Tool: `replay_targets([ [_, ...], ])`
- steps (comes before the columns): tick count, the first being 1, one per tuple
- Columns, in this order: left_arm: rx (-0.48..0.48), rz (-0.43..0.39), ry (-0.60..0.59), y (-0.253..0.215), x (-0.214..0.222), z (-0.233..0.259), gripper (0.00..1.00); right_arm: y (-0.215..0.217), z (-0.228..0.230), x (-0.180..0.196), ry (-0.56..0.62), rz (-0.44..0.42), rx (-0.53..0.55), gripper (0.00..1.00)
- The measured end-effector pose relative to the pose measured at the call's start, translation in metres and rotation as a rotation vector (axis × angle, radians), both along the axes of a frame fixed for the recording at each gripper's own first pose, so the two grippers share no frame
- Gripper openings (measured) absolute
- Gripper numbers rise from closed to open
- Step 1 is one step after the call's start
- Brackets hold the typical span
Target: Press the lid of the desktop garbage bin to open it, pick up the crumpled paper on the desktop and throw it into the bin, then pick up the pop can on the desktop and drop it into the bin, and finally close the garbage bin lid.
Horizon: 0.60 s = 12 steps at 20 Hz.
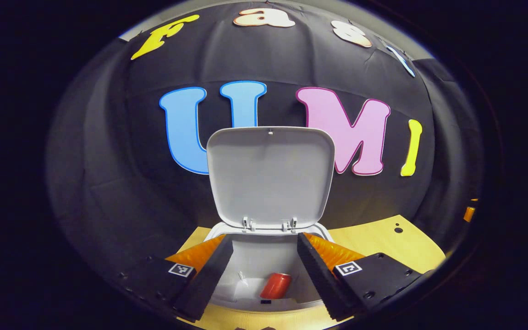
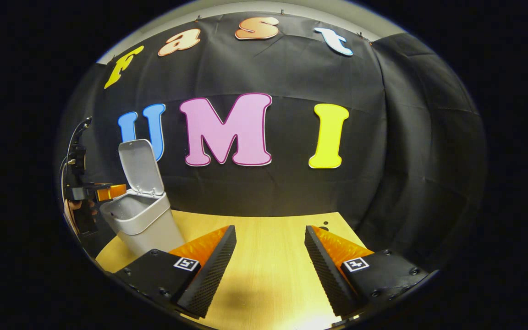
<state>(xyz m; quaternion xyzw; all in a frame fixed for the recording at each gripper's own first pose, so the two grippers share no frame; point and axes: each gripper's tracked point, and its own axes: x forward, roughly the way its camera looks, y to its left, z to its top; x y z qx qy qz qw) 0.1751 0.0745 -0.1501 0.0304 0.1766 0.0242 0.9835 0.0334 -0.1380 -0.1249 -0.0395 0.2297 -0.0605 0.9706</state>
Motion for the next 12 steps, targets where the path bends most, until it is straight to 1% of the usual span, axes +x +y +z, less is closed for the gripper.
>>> replay_targets([
  [4,-0.017,0.014,-0.083,0.005,-0.012,0.043,0.95,0.024,0.003,0.008,-0.01,0.04,0.014,0.98],
  [8,-0.096,0.037,-0.201,0.016,0.008,0.112,0.95,0.048,0.015,0.019,-0.028,0.084,0.034,0.98],
  [10,-0.079,0.019,-0.239,0.017,0.027,0.135,0.95,0.057,0.024,0.025,-0.042,0.108,0.036,0.98],
  [12,-0.014,-0.004,-0.255,0.018,0.048,0.148,0.95,0.061,0.033,0.032,-0.053,0.118,0.038,0.98],
])
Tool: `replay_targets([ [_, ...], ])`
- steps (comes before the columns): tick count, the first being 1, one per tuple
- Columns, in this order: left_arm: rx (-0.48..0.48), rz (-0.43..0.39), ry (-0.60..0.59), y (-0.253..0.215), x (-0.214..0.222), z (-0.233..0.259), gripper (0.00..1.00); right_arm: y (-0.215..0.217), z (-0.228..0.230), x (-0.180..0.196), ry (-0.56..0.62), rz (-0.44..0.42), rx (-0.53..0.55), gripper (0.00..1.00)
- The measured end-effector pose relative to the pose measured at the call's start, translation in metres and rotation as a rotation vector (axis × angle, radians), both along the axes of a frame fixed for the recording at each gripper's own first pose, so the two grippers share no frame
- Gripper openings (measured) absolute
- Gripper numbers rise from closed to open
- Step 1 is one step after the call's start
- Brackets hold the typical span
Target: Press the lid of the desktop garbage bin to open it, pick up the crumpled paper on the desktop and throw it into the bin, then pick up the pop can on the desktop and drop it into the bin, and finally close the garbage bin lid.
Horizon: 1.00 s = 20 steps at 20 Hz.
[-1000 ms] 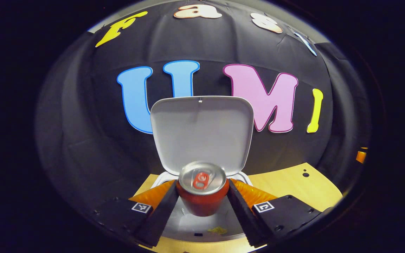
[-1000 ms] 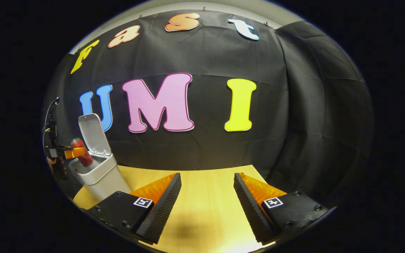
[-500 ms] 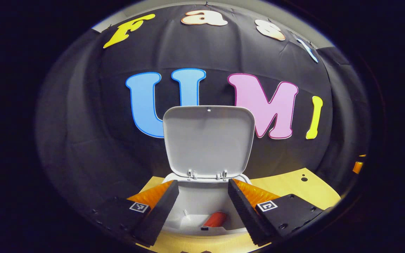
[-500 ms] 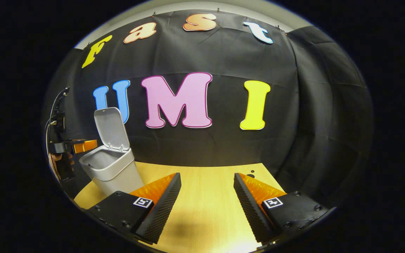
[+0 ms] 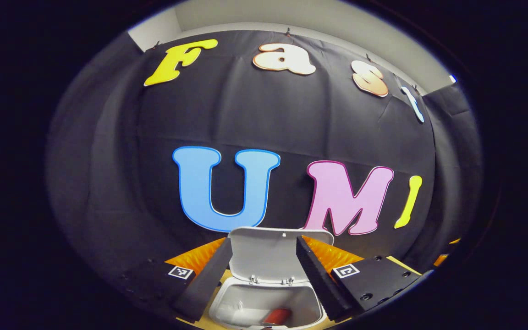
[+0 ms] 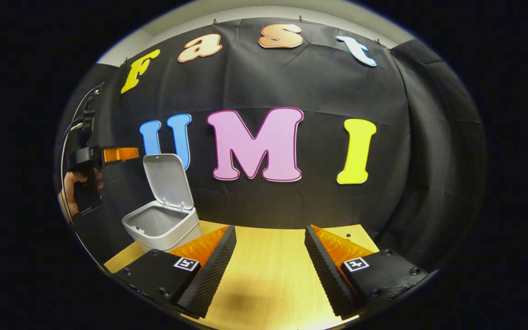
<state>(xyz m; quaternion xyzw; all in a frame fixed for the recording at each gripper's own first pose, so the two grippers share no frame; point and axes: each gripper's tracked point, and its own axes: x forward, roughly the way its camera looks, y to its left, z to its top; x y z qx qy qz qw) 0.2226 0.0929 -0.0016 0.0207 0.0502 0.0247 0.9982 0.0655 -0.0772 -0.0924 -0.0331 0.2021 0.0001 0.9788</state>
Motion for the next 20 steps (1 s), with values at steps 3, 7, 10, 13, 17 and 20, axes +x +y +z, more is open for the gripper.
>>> replay_targets([
  [3,0.011,-0.054,-0.004,-0.016,0.027,0.007,0.94,0.007,0.013,0.009,-0.018,-0.003,0.036,0.98],
  [7,0.027,-0.105,-0.007,-0.025,0.063,0.003,0.94,0.008,0.03,0.024,-0.051,0.01,0.007,0.97],
  [10,0.059,-0.113,0.028,-0.024,0.088,-0.009,0.94,0.003,0.036,0.032,-0.067,0.001,-0.013,0.98],
  [13,0.082,-0.117,0.11,-0.025,0.092,-0.03,0.94,0.0,0.027,0.032,-0.054,-0.014,-0.01,0.98],
  [17,0.014,-0.088,0.148,-0.022,0.066,-0.032,0.97,0.002,0.012,0.03,-0.028,-0.005,-0.015,0.98],
  [20,0.046,-0.076,0.199,-0.023,0.027,-0.045,0.97,0.012,0.004,0.03,-0.013,0.013,0.014,0.98],
])
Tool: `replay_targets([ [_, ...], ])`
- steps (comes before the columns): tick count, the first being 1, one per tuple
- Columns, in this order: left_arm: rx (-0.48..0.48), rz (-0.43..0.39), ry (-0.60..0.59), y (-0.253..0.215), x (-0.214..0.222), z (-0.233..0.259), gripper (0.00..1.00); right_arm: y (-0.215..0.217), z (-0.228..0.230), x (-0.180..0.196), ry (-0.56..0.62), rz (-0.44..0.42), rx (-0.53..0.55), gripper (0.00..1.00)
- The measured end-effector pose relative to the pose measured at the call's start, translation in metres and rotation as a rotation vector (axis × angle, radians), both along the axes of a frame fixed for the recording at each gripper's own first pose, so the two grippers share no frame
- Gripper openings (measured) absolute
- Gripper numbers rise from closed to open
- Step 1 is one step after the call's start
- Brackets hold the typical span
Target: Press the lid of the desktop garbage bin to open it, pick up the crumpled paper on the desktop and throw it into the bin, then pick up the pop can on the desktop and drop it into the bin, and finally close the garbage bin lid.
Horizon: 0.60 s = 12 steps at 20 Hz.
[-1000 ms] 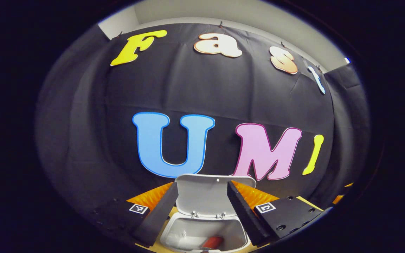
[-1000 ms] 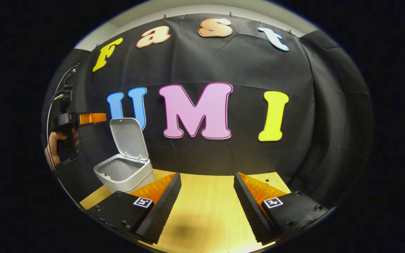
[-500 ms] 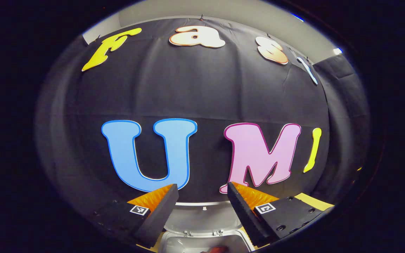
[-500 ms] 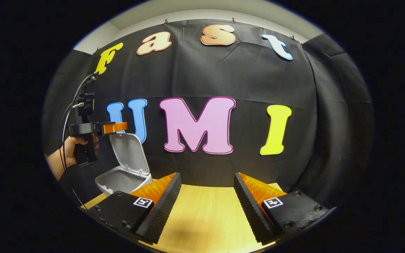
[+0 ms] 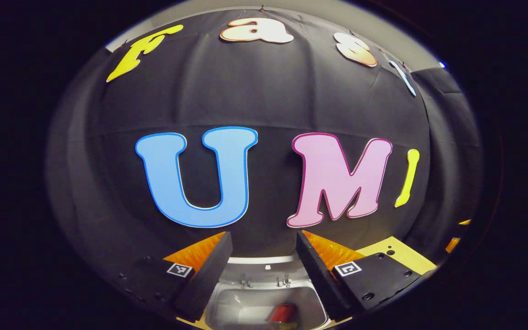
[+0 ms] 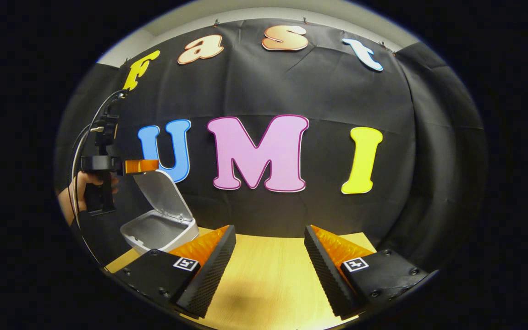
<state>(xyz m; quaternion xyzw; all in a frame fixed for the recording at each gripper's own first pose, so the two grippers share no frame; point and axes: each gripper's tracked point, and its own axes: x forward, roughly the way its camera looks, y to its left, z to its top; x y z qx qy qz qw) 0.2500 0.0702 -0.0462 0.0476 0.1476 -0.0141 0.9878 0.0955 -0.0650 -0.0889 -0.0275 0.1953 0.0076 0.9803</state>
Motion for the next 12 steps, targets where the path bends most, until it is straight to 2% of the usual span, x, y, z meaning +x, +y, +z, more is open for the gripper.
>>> replay_targets([
  [6,-0.046,0.08,0.06,0.006,-0.075,-0.048,0.96,0.012,-0.006,-0.004,0.01,0.036,0.023,0.98],
  [10,0.019,0.068,0.074,0.009,-0.099,-0.082,0.95,0.018,-0.012,-0.016,0.031,0.049,0.028,0.98],
  [12,0.017,0.073,0.1,0.011,-0.108,-0.101,0.96,0.02,-0.015,-0.023,0.038,0.049,0.03,0.98],
])
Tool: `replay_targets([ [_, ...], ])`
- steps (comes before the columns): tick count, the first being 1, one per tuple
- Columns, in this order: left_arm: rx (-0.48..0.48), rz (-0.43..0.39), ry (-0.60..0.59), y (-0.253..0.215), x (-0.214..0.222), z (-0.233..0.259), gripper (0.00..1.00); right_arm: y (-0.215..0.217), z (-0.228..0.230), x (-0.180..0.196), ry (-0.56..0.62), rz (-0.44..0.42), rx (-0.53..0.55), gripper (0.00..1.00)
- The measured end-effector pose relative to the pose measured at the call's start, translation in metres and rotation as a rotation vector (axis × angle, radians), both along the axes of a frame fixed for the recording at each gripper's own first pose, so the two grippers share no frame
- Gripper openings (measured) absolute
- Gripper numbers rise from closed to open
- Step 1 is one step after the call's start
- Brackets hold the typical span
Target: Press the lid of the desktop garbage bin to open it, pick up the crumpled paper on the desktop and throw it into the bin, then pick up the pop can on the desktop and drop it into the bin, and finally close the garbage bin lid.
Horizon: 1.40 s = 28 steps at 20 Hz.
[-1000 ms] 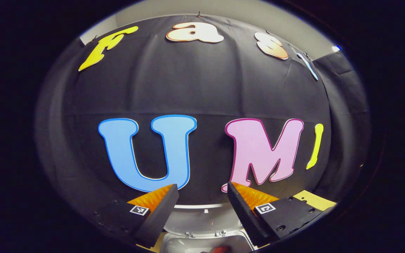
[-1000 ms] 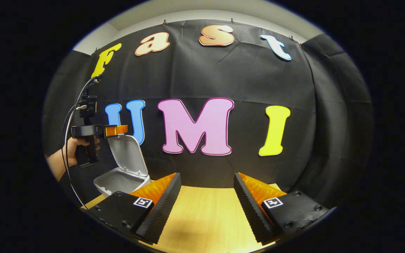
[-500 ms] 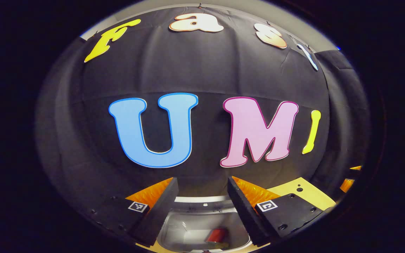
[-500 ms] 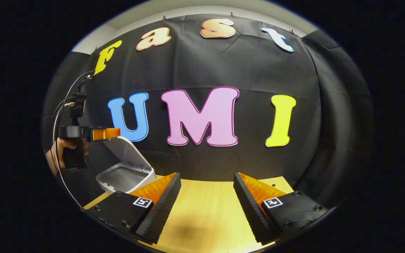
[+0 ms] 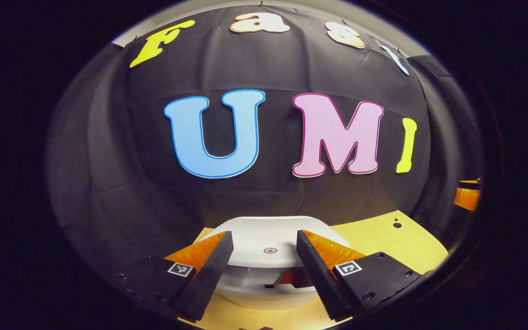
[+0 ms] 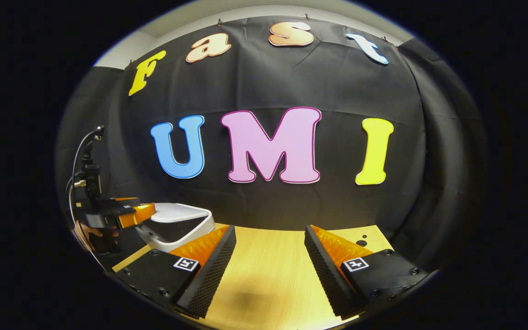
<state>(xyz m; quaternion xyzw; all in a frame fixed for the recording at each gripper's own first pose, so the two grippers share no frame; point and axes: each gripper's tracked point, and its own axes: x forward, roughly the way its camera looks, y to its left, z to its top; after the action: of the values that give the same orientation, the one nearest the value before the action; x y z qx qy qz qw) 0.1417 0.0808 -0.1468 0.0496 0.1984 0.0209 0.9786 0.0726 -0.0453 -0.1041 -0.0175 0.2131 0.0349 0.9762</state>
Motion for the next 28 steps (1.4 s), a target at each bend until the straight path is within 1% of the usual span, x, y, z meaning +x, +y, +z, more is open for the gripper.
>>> replay_targets([
  [3,0.0,0.002,0.014,0.001,-0.008,-0.018,0.96,-0.002,-0.005,-0.012,0.017,-0.01,-0.003,0.98],
  [5,0.015,-0.029,-0.004,0.0,-0.01,-0.03,0.97,-0.006,-0.008,-0.018,0.021,-0.027,0.001,0.98],
  [6,0.013,-0.042,0.016,0.002,-0.012,-0.044,0.96,-0.008,-0.009,-0.021,0.024,-0.035,0.006,0.98],
  [7,-0.021,-0.031,0.028,0.002,-0.022,-0.051,0.96,-0.009,-0.01,-0.023,0.027,-0.044,0.009,0.98],
  [8,-0.032,-0.033,-0.048,0.003,-0.016,-0.039,1.0,-0.01,-0.011,-0.026,0.031,-0.052,0.01,0.98],
  [10,-0.002,-0.042,-0.003,0.002,-0.017,-0.05,0.98,-0.014,-0.012,-0.032,0.035,-0.062,-0.012,0.97],
  [11,0.027,-0.06,-0.026,0.003,-0.015,-0.046,0.99,-0.015,-0.012,-0.034,0.036,-0.062,-0.023,0.98],
  [12,0.046,-0.072,-0.04,0.002,-0.013,-0.05,0.99,-0.015,-0.013,-0.036,0.037,-0.061,-0.03,0.98],
  [13,0.049,-0.081,-0.065,0.003,-0.013,-0.052,0.99,-0.014,-0.014,-0.038,0.039,-0.062,-0.032,0.97],
  [15,-0.013,-0.066,-0.134,0.004,-0.014,-0.05,0.99,-0.012,-0.015,-0.042,0.042,-0.06,-0.034,0.98],
  [19,0.053,-0.07,-0.132,0.002,-0.01,-0.045,0.98,-0.007,-0.013,-0.045,0.039,-0.058,-0.033,0.98],
  [20,0.056,-0.06,-0.112,0.002,-0.01,-0.041,0.97,-0.004,-0.012,-0.045,0.039,-0.055,-0.025,0.98],
  [21,0.048,-0.053,-0.116,0.0,-0.013,-0.031,0.96,-0.001,-0.008,-0.044,0.03,-0.051,-0.02,0.98],
  [22,0.027,-0.05,-0.148,-0.004,-0.014,-0.014,0.94,0.001,-0.002,-0.043,0.011,-0.05,-0.02,0.97],
  [24,-0.015,-0.022,-0.254,-0.011,-0.024,0.033,0.94,0.006,0.009,-0.041,-0.034,-0.054,-0.019,0.98],
  [26,-0.069,0.017,-0.331,-0.014,-0.044,0.073,0.94,0.019,0.02,-0.045,-0.093,-0.06,0.012,0.98],
  [28,-0.123,0.053,-0.407,-0.019,-0.068,0.106,0.94,0.034,0.032,-0.05,-0.167,-0.053,0.021,0.98],
])
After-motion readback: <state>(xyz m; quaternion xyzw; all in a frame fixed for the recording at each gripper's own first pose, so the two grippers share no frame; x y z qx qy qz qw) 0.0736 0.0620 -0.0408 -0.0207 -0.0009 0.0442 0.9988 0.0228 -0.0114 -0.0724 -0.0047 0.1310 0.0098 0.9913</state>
